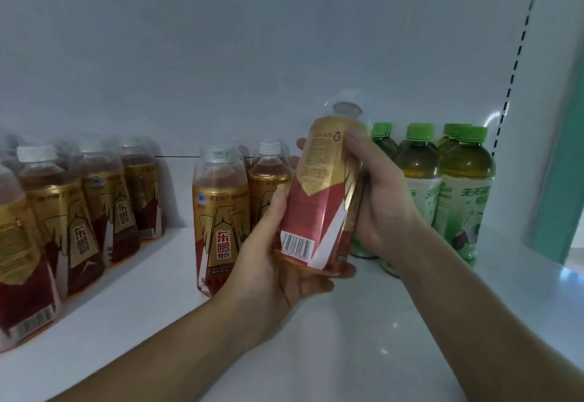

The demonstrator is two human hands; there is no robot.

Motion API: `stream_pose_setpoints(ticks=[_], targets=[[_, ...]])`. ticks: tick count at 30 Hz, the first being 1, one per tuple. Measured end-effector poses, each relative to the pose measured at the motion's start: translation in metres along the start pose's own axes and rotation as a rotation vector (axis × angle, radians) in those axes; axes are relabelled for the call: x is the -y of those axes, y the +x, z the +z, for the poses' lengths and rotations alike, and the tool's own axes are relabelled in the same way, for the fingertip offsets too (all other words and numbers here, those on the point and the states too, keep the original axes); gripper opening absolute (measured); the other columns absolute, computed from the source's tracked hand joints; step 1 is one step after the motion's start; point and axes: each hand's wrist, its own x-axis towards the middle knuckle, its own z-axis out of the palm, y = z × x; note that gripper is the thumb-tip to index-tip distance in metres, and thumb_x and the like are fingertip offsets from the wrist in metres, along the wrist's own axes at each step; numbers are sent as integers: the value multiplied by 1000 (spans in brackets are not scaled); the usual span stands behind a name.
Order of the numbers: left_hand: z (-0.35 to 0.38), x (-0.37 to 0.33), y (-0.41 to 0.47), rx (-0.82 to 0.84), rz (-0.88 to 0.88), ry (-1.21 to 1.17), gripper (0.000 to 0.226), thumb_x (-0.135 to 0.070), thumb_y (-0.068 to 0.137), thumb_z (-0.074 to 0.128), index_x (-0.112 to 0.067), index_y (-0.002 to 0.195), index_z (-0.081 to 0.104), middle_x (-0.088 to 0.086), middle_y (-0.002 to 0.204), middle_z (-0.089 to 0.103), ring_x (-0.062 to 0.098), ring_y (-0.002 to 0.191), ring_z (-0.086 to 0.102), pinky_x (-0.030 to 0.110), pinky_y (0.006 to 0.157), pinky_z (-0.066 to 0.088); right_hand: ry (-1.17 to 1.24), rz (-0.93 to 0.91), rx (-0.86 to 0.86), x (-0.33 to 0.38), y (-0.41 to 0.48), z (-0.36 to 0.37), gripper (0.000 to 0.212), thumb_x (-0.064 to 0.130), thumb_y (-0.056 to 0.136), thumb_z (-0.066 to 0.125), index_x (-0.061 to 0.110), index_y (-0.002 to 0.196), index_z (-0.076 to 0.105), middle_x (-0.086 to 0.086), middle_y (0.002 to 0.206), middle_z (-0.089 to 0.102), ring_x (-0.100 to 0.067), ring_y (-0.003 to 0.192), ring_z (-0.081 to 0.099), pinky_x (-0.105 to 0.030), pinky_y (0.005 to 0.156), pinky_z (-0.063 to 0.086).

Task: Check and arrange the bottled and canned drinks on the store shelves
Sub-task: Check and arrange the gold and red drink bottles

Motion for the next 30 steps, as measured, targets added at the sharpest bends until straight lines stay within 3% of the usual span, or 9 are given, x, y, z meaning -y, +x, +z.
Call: stream_pose_setpoints(ticks=[3,7,13,17,20,22,24,27,30], targets=[[1,2,1,19,-12,-12,69,-68,78,44,-19,120,69,16,108,74,32,88,74,35,66,61,-9,-45,-55,2,-1,-1,85,33,68,82,10,143,47,-18,116,71,-30,93,72,-43,79,59],[0,4,5,-9,137,170,64,-66,68,67,-36,124,61,-8,106,76,11,97,73,27,76,58,-235,-162,-162,-5,1,2,78,32,69,81,24,139,47,-3,98,74,-26,87,75,-47,79,60],[2,1,-6,93,-48,-14,74,-67,75,49,-14,122,69,21,108,72,37,78,73,37,60,62,2,65,-53,-1,1,-2,89,40,64,83,14,141,49,-22,126,67,-35,100,71,-51,90,56],[-5,-6,5,-25,70,68,49,-35,101,43,-2,135,56,23,115,70,15,68,74,22,55,56,-283,-126,-213,-3,-1,1,85,42,65,86,23,139,49,-10,112,71,-26,93,74,-49,84,60],[-5,-7,14,-116,137,79,54,-51,82,65,-12,120,66,9,100,77,28,98,72,36,79,61,-326,-171,-205,-5,0,2,75,40,73,83,25,139,48,-6,112,70,-24,95,73,-47,85,60],[-2,-9,11,-138,-5,16,61,-59,79,58,-12,114,72,14,103,75,31,86,72,40,69,62,-167,-72,-119,-3,1,2,79,46,74,78,20,142,47,-13,123,67,-31,102,71,-51,90,58],[-2,-2,-3,33,-118,-114,70,-64,86,47,-5,113,73,22,101,71,34,77,71,37,61,62,-52,-5,-63,-1,1,2,79,45,78,73,9,144,47,-18,124,64,-31,101,70,-48,88,56],[-2,-2,-4,24,-93,-51,65,-63,92,41,-12,117,72,17,107,74,31,87,74,42,72,61,-62,-48,-87,0,0,3,88,45,70,80,5,142,47,-16,113,65,-28,90,71,-43,79,56],[5,-4,0,-55,7,83,54,-62,83,48,-27,118,68,3,111,75,20,101,73,47,92,56,-260,-217,-174,0,-4,3,59,37,74,82,20,125,58,-3,98,73,-21,85,74,-37,73,59]])
